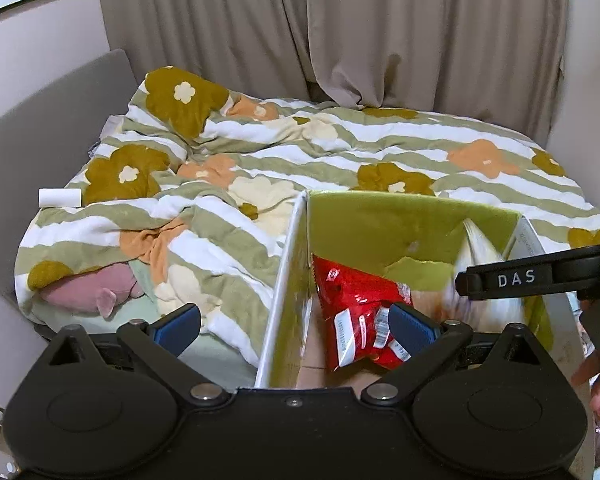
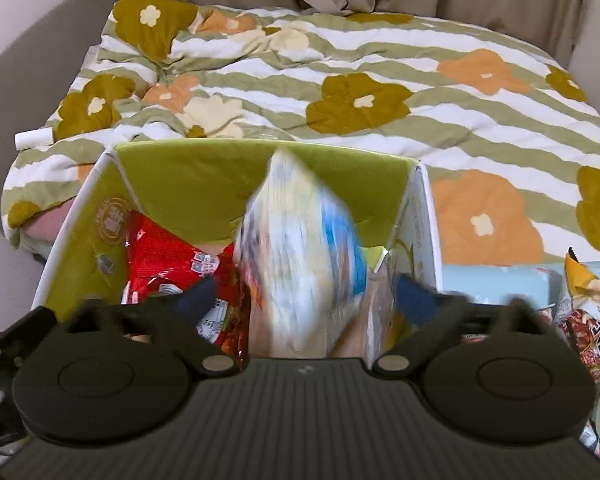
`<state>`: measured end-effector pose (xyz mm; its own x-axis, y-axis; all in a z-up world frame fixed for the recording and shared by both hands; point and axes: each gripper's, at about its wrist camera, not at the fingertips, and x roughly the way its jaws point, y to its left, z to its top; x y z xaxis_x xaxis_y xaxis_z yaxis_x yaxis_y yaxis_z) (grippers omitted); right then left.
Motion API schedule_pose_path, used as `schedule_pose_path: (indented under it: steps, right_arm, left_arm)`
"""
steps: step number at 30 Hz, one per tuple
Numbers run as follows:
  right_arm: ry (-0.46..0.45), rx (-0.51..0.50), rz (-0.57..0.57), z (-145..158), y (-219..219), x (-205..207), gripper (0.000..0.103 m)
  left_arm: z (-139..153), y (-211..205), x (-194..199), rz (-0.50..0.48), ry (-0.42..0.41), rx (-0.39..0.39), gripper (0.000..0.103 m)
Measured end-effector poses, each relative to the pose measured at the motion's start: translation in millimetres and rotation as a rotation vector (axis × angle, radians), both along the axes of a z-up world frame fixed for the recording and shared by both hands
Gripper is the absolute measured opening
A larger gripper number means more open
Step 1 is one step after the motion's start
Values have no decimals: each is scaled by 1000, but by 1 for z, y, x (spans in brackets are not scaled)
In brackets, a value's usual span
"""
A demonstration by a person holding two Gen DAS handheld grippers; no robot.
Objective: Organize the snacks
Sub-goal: 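Carry both bags over the yellow box and open both tools to drop them, then grasp the gold Pillows bag with the left tool while the right tool grasps the purple bag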
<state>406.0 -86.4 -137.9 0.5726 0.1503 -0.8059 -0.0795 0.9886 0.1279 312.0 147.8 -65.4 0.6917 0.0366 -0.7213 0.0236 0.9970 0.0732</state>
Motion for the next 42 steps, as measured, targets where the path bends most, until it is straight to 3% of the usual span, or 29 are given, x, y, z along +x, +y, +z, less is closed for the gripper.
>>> schedule_pose_path:
  steps: [5, 11, 27, 35, 42]
  right_arm:
    - [-74, 10, 3, 4, -3, -14, 103]
    - [-88, 26, -6, 18, -8, -25, 103]
    - [-163, 51, -95, 94, -42, -101, 103]
    - [-193, 49, -165, 108, -90, -154, 103]
    - [-250, 20, -185, 116, -156, -202, 103]
  left_arm:
    - [-3, 1, -4, -2, 13, -5, 102]
    - [5, 0, -10, -6, 7, -9, 102]
    - [57, -16, -48, -107, -79, -29, 102]
    - [72, -50, -84, -177, -106, -42, 102]
    - [82, -104, -124, -197, -135, -62, 102]
